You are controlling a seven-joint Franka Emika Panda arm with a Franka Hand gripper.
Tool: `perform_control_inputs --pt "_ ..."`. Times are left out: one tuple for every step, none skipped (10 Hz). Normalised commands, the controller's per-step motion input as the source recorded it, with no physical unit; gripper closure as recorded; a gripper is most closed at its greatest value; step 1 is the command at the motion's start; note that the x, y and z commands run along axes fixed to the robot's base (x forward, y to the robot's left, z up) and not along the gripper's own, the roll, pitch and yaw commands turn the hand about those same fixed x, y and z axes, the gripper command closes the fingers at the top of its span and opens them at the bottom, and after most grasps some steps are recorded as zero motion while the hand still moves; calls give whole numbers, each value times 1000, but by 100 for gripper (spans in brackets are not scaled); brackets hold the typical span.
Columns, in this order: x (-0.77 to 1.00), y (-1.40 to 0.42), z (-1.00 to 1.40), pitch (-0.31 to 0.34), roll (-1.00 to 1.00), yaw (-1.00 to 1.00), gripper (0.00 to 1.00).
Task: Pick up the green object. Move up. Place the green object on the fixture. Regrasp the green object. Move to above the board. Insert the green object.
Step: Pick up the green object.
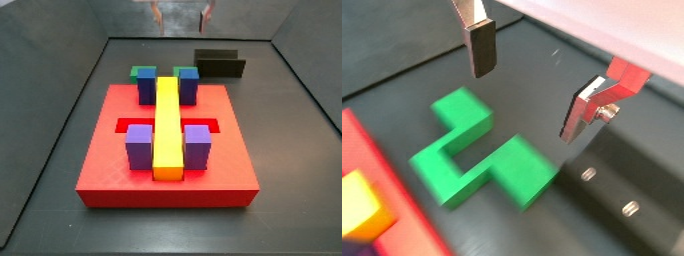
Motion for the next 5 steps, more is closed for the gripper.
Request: perform_control_inputs --pt "-189 -617 -523 -249 -107 0 0" --pt "-171 -511 -474 -236 -156 0 0" --pt "-274 -377 -437 -233 -191 -63 0" --pt "-326 -151 -314 -313 -266 -191 0" --pt "-100 -143 -366 -316 -223 -169 0"
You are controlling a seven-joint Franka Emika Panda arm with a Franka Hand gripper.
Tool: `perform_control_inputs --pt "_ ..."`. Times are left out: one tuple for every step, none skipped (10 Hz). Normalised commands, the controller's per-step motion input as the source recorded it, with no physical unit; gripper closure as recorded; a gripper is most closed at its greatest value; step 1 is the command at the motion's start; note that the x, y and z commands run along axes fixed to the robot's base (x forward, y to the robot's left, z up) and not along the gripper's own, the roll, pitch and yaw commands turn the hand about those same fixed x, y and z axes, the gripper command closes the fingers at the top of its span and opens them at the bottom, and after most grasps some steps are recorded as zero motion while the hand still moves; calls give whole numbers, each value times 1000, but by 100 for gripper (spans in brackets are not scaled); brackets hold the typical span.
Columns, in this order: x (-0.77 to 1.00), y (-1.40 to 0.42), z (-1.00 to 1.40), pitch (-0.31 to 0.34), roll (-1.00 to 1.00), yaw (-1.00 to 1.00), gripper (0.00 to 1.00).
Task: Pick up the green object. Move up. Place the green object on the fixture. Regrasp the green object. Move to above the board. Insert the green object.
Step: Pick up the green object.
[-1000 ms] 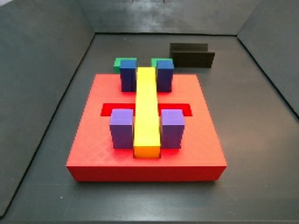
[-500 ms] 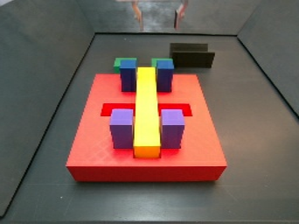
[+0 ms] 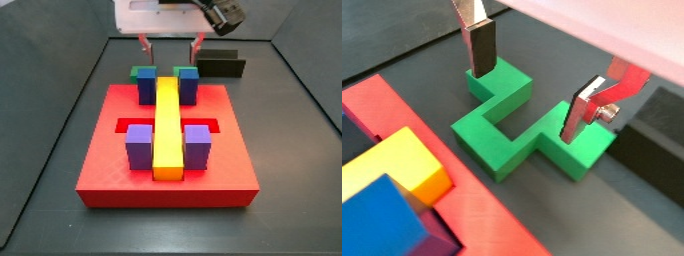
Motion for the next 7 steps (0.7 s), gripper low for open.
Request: perform_control_inputs --pt "-11 -114 -260 -199 -73 0 0" --pt "-6 -226 -254 -180 -53 14 0" --pt "0 -263 -257 -167 -64 57 0" --pt "0 -249 -243 -153 -70 89 0" --pt "0 -254 -237 -143 -54 100 0" --pt "0 -149 -171 -121 -33 57 0" --pt "0 -74 -206 -100 0 37 0"
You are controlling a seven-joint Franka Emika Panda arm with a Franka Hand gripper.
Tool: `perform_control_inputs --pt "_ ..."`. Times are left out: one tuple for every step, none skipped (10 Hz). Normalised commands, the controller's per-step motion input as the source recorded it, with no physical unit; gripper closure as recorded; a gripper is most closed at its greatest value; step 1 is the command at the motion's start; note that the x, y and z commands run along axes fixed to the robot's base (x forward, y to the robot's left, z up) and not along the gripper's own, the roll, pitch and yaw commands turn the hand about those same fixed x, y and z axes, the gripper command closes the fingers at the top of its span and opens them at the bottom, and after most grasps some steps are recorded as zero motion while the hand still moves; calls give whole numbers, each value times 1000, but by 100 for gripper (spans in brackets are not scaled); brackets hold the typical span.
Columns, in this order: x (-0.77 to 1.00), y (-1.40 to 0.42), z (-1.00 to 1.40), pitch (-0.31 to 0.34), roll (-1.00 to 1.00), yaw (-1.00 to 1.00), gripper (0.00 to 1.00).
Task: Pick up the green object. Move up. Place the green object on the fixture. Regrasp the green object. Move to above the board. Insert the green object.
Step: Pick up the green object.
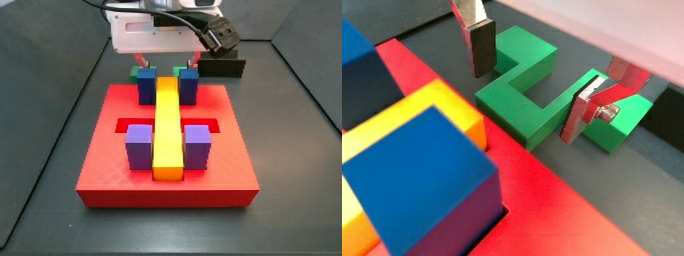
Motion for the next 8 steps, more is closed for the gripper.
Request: perform_control_inputs --pt "0 0 -237 -76 0 0 0" --pt "0 0 -254 -70 24 0 0" --pt "0 0 -240 -53 33 0 0" --pt "-3 0 -211 -54 11 0 0" --pt "-6 0 -151 -67 0 0 0" --pt "-9 0 -140 -77 0 0 0" --pt "0 0 -126 -66 0 0 0" --pt "0 0 -140 -59 0 0 0"
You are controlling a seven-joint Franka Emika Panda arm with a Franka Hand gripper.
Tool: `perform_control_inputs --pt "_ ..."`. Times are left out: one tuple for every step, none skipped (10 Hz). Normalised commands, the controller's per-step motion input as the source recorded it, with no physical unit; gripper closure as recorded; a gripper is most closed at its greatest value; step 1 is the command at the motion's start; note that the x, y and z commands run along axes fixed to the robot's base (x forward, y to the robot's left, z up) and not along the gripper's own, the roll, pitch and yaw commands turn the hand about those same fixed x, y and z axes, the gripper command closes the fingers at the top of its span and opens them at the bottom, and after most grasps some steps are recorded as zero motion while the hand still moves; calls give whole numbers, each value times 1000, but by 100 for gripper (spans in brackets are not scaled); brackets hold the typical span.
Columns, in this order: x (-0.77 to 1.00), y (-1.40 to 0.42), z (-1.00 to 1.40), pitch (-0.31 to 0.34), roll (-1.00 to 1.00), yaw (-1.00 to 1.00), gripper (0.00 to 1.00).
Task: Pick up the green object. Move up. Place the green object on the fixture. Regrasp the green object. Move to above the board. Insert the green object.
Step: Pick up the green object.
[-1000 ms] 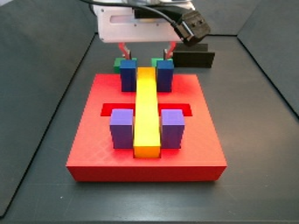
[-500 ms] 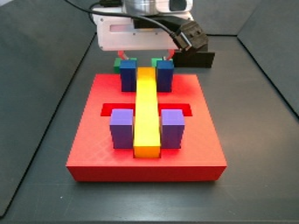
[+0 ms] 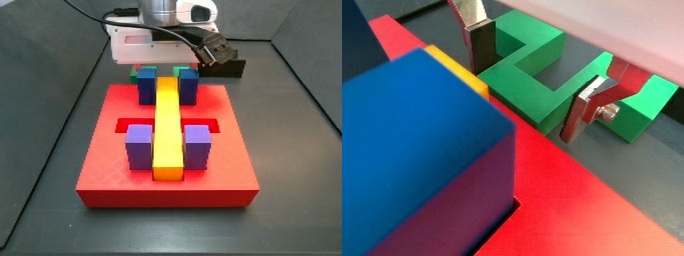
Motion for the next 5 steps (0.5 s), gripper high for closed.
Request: perform_control_inputs --pt "0 0 -140 -51 0 0 0" --pt "0 0 -131 -44 0 0 0" --pt "0 0 -66 0 0 0 0" --pt "0 0 -74 -4 0 0 0" --pt "0 0 -129 -6 7 0 0"
